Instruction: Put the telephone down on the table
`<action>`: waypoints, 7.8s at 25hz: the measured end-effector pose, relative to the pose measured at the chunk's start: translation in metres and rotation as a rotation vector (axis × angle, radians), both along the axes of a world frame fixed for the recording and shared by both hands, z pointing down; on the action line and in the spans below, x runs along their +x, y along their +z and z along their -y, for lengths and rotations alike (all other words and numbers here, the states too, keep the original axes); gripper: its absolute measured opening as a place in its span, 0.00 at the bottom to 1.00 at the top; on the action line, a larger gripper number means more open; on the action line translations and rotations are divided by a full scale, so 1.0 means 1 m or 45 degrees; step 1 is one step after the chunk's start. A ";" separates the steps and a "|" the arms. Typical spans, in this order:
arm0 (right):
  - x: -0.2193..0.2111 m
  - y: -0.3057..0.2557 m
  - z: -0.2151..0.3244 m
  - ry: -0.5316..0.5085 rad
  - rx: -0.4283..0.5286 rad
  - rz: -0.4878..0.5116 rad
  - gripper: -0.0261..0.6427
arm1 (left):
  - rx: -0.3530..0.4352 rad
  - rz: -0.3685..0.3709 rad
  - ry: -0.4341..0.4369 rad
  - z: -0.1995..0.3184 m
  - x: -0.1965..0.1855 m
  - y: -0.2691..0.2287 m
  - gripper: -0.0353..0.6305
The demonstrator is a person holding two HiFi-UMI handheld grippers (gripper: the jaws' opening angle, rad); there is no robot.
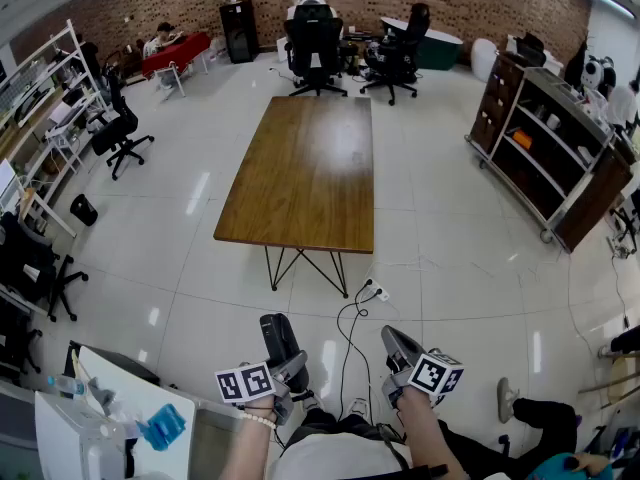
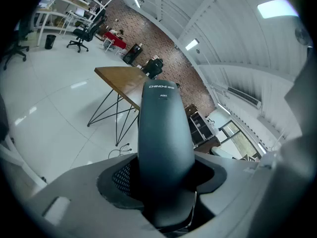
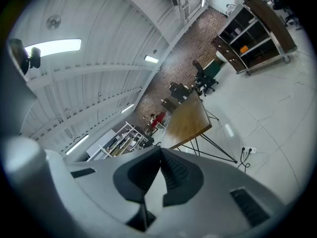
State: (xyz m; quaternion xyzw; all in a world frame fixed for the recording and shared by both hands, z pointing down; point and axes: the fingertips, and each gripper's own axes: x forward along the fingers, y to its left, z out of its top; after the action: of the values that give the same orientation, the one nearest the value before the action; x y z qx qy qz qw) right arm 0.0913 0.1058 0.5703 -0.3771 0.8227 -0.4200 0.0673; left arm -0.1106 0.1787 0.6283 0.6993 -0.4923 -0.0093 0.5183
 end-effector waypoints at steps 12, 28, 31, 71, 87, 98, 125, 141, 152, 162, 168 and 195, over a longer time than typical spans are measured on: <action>0.025 -0.025 0.013 -0.028 0.073 0.047 0.04 | 0.070 0.030 -0.010 0.013 0.028 -0.025 0.47; 0.017 -0.011 0.050 -0.103 0.062 0.059 0.04 | 0.059 0.018 -0.079 0.038 0.025 -0.009 0.47; 0.010 -0.007 0.069 -0.099 0.057 0.051 0.04 | 0.065 0.014 -0.074 0.065 0.015 -0.006 0.47; -0.044 -0.013 0.285 0.171 0.001 -0.076 0.04 | 0.001 -0.044 0.239 0.344 -0.050 0.009 0.47; -0.040 -0.012 0.347 0.048 -0.017 -0.063 0.04 | -0.108 0.188 0.272 0.422 -0.018 0.060 0.47; -0.050 0.013 0.397 -0.091 -0.107 -0.012 0.04 | -0.315 0.414 0.287 0.475 -0.016 0.128 0.47; -0.029 0.027 0.458 -0.043 -0.194 0.154 0.04 | -0.614 0.911 0.262 0.504 -0.021 0.174 0.50; -0.049 0.005 0.447 -0.089 -0.125 0.083 0.04 | -0.145 0.487 -0.046 0.492 -0.046 0.071 0.52; -0.087 -0.015 0.412 -0.098 -0.064 0.039 0.04 | 0.065 0.381 -0.163 0.437 -0.089 0.012 0.07; -0.092 -0.015 0.351 -0.034 -0.026 -0.050 0.04 | 0.136 0.284 -0.120 0.396 -0.092 0.001 0.07; -0.081 -0.013 0.310 -0.003 -0.037 -0.080 0.04 | 0.159 0.257 -0.052 0.375 -0.074 -0.004 0.07; -0.006 -0.006 0.173 -0.121 0.028 0.012 0.04 | 0.243 0.361 -0.012 0.225 0.034 -0.057 0.07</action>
State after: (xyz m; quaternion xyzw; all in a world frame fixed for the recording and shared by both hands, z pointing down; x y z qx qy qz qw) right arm 0.0856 -0.0672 0.5643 -0.3348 0.8440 -0.4155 0.0551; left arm -0.0765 -0.0462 0.5708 0.7372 -0.5607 0.0403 0.3748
